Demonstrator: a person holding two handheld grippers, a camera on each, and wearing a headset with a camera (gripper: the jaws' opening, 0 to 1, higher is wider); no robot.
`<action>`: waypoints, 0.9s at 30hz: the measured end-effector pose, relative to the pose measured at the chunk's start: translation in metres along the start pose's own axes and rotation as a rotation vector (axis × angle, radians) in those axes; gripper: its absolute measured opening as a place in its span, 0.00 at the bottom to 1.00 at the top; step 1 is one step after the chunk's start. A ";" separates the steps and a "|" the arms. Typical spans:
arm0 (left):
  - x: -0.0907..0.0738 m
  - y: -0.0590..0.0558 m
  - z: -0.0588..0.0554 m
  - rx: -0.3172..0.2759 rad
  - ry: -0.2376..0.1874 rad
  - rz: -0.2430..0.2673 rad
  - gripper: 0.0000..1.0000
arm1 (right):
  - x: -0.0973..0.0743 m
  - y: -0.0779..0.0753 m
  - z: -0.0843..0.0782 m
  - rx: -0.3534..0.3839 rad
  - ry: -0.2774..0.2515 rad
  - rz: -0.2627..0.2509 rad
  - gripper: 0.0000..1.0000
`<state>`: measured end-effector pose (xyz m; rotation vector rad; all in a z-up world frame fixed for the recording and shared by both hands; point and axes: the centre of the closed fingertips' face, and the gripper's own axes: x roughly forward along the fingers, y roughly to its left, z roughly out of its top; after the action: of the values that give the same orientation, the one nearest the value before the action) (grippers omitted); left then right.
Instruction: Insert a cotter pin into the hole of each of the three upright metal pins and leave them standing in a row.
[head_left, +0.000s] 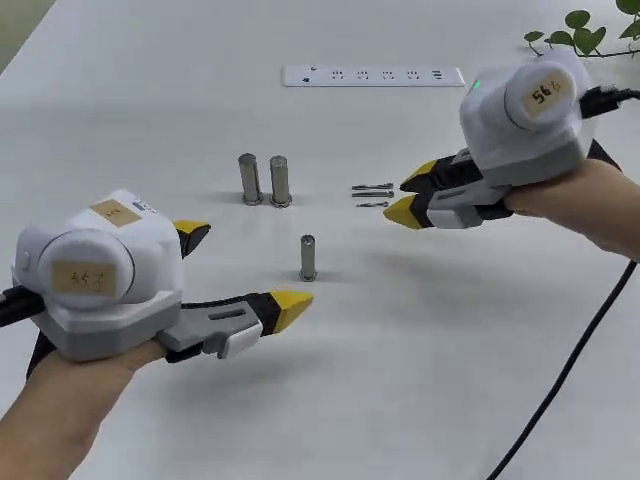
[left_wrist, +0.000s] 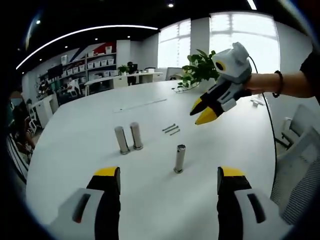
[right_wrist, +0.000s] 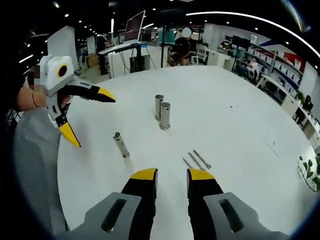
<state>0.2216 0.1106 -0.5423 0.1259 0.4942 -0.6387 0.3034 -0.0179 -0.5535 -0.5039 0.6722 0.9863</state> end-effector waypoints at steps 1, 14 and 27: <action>-0.001 0.001 0.000 -0.001 -0.002 0.002 0.81 | 0.005 -0.003 -0.002 -0.008 0.016 0.007 0.18; -0.004 0.004 -0.003 -0.009 -0.010 0.003 0.92 | 0.037 -0.022 -0.012 -0.055 0.117 0.047 0.14; -0.005 0.001 -0.001 -0.022 -0.025 -0.013 0.98 | 0.049 -0.028 -0.020 -0.076 0.195 0.083 0.13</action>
<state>0.2185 0.1147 -0.5408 0.0940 0.4779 -0.6466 0.3409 -0.0155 -0.6002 -0.6492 0.8379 1.0526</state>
